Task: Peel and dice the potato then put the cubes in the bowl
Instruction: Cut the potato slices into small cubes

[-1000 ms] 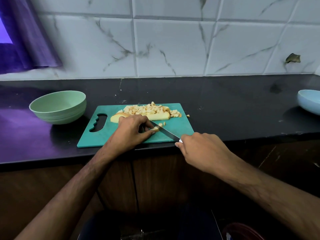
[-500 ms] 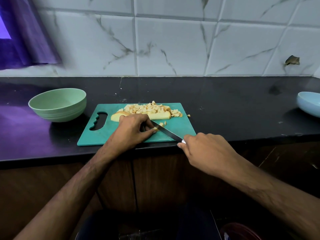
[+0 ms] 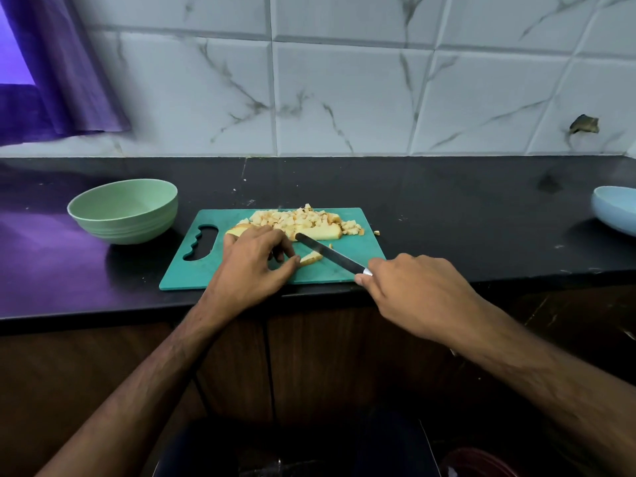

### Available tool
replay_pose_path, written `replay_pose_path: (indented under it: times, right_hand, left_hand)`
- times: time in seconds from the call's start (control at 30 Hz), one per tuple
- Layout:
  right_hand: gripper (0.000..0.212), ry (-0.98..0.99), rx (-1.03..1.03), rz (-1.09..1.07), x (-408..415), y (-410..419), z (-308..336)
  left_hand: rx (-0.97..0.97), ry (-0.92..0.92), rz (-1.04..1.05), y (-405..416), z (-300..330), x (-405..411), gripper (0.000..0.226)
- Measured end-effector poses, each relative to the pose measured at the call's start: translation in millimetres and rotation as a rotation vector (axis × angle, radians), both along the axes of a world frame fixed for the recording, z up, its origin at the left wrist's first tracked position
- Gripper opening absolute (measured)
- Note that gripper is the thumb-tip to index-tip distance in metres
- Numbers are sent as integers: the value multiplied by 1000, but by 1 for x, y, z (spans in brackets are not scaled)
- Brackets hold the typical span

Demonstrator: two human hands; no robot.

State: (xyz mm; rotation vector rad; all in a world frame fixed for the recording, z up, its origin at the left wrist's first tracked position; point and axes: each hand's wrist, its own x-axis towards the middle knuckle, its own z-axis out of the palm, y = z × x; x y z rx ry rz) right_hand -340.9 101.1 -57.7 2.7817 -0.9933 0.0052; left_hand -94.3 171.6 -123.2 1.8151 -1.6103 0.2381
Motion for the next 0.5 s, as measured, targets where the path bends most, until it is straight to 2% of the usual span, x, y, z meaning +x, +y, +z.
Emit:
replay_pose_path:
  times: [0.13,0.5]
  right_hand:
    - [40,22,38,-12,-4,7,-12]
    - [37,6,62,2,17,-3,-17]
  left_hand:
    - [81,-16,2,1,1,0,15]
    - [106,58,-5,3,6,-2,20]
